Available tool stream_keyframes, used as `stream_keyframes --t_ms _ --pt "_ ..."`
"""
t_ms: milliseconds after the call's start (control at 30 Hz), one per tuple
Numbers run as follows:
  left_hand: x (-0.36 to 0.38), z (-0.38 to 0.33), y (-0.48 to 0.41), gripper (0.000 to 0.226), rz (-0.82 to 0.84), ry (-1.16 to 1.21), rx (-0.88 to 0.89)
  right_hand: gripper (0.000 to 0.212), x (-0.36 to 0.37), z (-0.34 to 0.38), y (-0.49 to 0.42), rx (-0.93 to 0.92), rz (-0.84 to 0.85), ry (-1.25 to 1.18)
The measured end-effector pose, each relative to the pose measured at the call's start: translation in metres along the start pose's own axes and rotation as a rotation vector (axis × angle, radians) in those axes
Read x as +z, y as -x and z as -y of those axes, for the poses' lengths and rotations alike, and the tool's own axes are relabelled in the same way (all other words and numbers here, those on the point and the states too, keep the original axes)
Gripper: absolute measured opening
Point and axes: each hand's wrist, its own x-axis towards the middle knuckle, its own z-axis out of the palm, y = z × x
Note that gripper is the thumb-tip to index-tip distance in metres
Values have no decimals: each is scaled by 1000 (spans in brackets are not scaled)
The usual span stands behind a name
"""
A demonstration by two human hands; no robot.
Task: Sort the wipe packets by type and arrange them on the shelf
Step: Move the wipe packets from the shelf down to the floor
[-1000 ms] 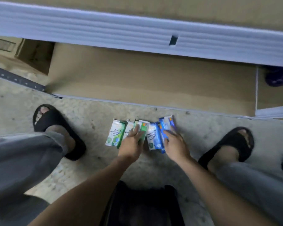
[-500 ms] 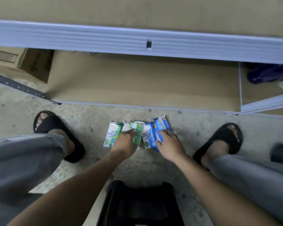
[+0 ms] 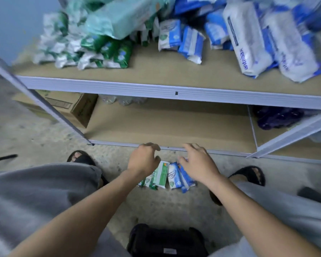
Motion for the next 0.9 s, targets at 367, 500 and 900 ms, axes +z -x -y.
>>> stream_keyframes --t_ms 367,500,900 --pt "-152 -14 26 21 -488 -140 182 44 -123 72 28 -233 -355 -65" --pt "-193 -13 23 19 -585 -122 203 40 -156 92 16 -288 -471 -89" --pt "-262 16 -31 33 -946 101 -26 40 -194 96 -79 -255 -632 -11"
